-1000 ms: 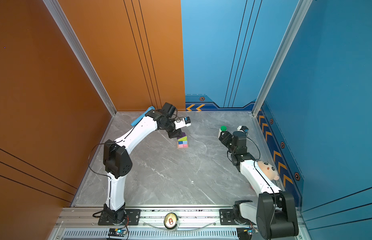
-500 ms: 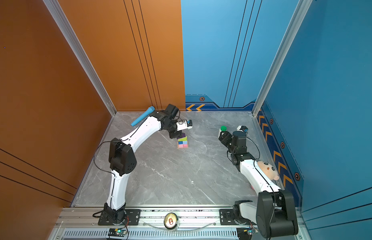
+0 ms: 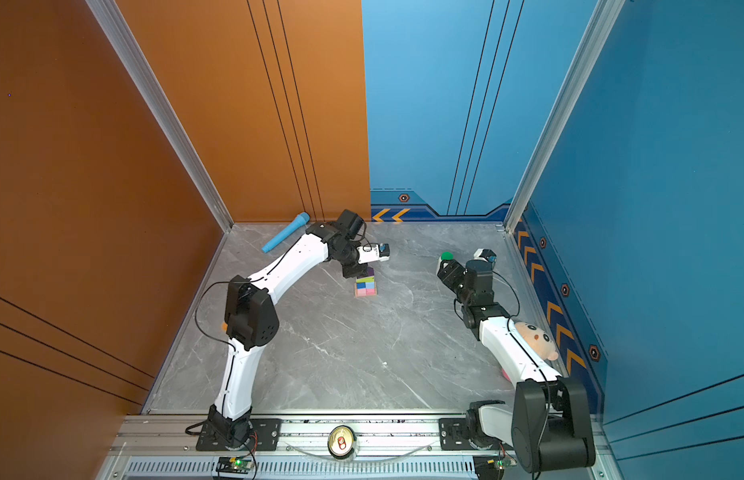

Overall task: Build the wood block tower
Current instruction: 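Carry the purple block with the left gripper over the block stack, then lower the purple block onto the lime green block with the left gripper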

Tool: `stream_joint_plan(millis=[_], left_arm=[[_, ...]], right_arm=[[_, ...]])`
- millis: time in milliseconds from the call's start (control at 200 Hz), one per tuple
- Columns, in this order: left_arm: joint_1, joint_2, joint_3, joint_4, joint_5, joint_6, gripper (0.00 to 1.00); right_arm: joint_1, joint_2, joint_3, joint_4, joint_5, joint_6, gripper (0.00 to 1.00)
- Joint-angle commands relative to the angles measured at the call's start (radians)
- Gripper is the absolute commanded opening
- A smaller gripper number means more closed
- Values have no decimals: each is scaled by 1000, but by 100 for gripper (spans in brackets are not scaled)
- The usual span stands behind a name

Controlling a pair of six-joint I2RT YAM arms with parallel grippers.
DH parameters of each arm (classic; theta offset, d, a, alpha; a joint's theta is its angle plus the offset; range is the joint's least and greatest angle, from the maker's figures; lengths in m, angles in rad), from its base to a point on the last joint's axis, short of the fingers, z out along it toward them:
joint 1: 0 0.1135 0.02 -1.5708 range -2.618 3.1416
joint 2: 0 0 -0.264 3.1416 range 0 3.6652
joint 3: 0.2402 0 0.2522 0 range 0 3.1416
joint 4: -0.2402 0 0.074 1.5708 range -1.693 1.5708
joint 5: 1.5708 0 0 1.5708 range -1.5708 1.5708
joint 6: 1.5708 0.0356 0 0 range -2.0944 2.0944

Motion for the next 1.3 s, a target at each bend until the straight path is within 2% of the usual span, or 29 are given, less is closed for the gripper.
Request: stream_joint_plan(millis=[0, 581, 1296], left_arm=[[0, 15, 29, -31, -13, 26, 15], [3, 41, 27, -31, -26, 41, 16], [-22, 89, 87, -33, -63, 70, 23]], right_arm=[[-3, 15, 27, 24, -19, -5, 71], [-3, 9, 28, 21, -15, -8, 71], [-5, 13, 36, 15, -15, -11, 71]])
